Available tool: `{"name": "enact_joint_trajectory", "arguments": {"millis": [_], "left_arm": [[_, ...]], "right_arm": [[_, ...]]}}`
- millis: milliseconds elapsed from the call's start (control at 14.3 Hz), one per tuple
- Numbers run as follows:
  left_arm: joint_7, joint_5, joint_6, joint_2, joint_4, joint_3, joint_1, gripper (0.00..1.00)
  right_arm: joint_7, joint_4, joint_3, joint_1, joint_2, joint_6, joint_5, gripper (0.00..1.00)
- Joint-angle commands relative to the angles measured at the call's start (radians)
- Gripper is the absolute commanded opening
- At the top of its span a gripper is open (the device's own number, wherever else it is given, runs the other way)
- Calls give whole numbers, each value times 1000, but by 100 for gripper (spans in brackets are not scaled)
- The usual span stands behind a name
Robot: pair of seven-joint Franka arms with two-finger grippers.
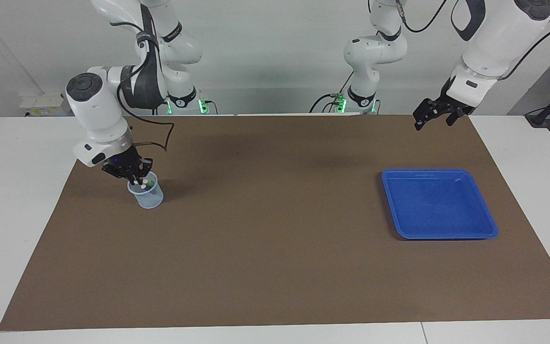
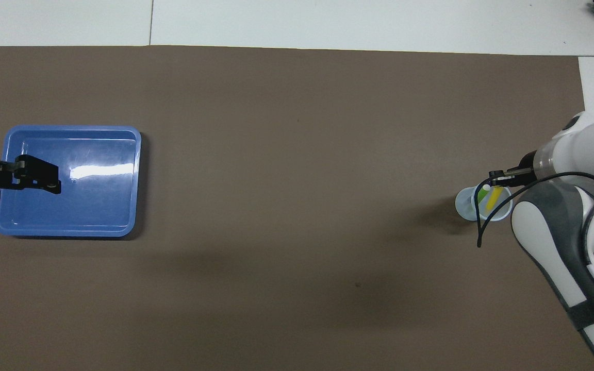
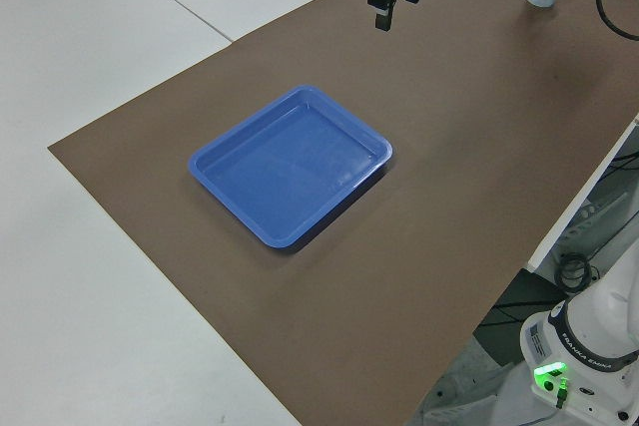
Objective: Right arm passes pens to left for tray arrangement
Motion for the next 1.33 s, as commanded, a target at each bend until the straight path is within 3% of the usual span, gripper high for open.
{"name": "enact_joint_trajectory", "arguments": {"millis": [0, 281, 491, 842, 1263], "left_arm": [[-3, 19, -6, -7, -1, 3, -11, 100], [-8, 19, -15, -15, -1, 1, -13, 100], [-194, 19, -18, -19, -2, 0, -36, 100], [-403, -54, -20, -19, -4, -7, -53, 100], [-785, -178, 8, -32, -30, -8, -74, 100]], "right_arm": [[-21, 3, 5, -5, -49, -46, -19, 0], [-23, 45, 5, -5, -73, -121, -19, 0], [-26, 134, 6, -4, -81, -239, -21, 0], [-32, 146, 6, -5, -142, -288, 0, 0], [136, 155, -3, -13, -161, -295, 216, 0]]}}
